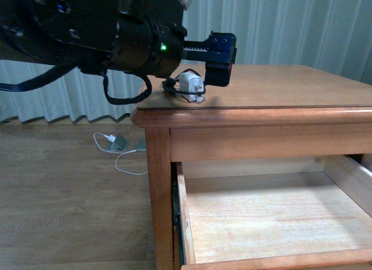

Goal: Put charger into drawer

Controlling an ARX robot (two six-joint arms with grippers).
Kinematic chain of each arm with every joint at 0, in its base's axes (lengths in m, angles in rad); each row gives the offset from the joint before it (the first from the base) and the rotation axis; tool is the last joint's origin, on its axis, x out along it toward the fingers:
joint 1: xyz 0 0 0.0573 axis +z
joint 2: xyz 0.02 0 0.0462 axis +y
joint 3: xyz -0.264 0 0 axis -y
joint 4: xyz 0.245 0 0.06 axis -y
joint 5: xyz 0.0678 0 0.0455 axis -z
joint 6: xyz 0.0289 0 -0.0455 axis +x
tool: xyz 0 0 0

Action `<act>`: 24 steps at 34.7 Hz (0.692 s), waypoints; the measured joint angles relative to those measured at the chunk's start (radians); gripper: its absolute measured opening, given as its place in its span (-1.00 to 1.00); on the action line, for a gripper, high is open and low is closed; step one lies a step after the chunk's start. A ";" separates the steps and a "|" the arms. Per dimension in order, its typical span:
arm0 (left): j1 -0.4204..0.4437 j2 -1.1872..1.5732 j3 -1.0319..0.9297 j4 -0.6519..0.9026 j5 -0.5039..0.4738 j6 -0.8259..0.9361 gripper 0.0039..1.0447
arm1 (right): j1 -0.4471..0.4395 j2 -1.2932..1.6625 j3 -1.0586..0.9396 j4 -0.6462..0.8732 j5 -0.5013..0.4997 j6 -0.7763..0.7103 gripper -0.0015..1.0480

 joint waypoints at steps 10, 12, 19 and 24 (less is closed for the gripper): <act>-0.005 0.108 0.100 -0.033 0.011 0.026 0.88 | 0.000 0.000 0.000 0.000 0.000 0.000 0.83; -0.005 0.122 0.120 -0.046 0.011 0.031 0.82 | 0.000 0.000 0.000 0.000 0.000 0.000 0.83; -0.006 0.131 0.130 -0.063 0.017 0.044 0.20 | 0.000 0.000 0.000 0.000 0.000 0.000 0.83; -0.006 0.128 0.125 -0.048 0.012 0.045 -0.24 | 0.000 0.000 0.000 0.000 0.000 0.000 0.83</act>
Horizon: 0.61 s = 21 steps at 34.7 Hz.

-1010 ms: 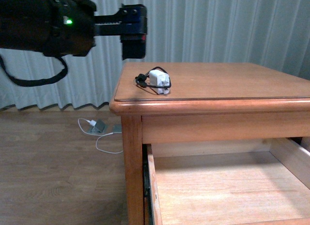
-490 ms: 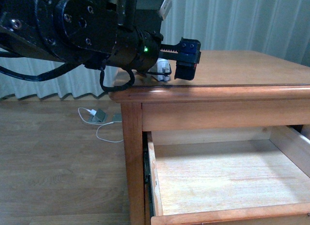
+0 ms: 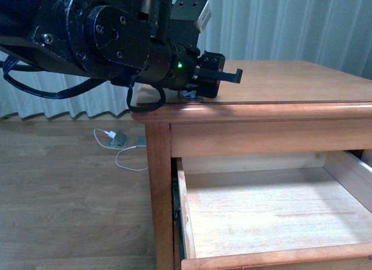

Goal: Put charger into drawer

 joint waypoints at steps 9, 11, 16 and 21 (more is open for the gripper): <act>-0.013 -0.143 -0.145 0.082 0.043 -0.024 -0.36 | 0.000 0.000 0.000 0.000 0.000 0.000 0.83; -0.032 -0.197 -0.193 0.102 0.093 -0.026 -0.36 | 0.000 0.000 0.000 0.000 0.000 0.000 0.83; -0.109 -0.281 -0.291 0.111 0.243 -0.003 -0.36 | 0.000 0.000 0.000 0.000 0.000 0.000 0.83; -0.172 -0.293 -0.335 0.066 0.351 0.050 -0.36 | 0.000 0.000 0.000 0.000 0.000 0.000 0.83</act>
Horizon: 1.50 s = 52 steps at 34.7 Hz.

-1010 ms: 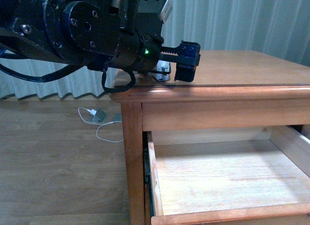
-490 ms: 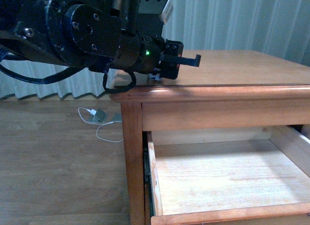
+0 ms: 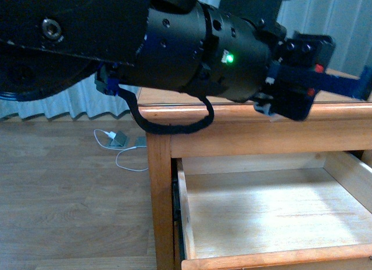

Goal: Put charger into drawer

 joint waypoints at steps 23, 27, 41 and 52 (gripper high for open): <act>0.074 -0.008 0.017 0.055 -0.504 -0.060 0.88 | 0.000 0.000 0.000 0.000 0.000 0.000 0.83; 0.109 -0.118 -0.051 0.079 -0.581 -0.088 0.89 | 0.000 0.000 0.000 0.000 0.000 0.000 0.83; 0.206 -0.646 -0.439 0.016 -0.735 -0.159 0.88 | 0.000 0.000 0.000 0.000 0.000 0.000 0.83; 0.198 -1.133 -0.761 -0.248 -0.948 -0.352 0.88 | 0.000 0.000 0.000 0.000 0.000 0.000 0.83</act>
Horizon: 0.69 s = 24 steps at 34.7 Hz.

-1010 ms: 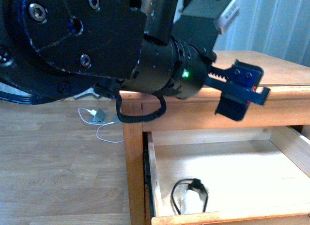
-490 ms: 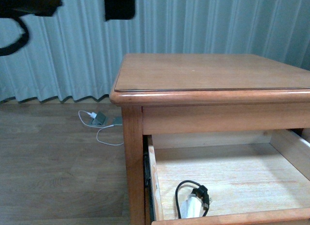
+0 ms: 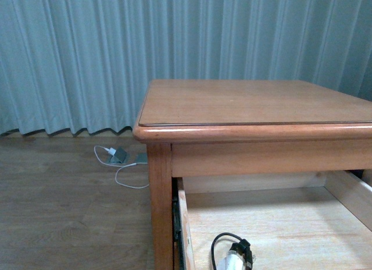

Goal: Put charger into drawer

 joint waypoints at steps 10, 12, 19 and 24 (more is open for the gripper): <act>0.134 -0.117 -0.125 0.058 0.321 0.162 0.10 | 0.000 0.000 0.000 0.000 0.000 0.000 0.83; 0.163 -0.142 -0.155 0.058 0.349 0.175 -0.10 | 0.000 0.000 0.000 0.000 0.000 0.000 0.83; 0.246 -0.229 -0.236 0.058 0.429 0.190 -0.86 | 0.000 0.000 0.000 0.000 0.000 0.000 0.83; 0.328 -0.279 -0.270 0.042 0.539 0.194 -0.93 | 0.000 0.000 0.000 0.000 0.000 0.000 0.83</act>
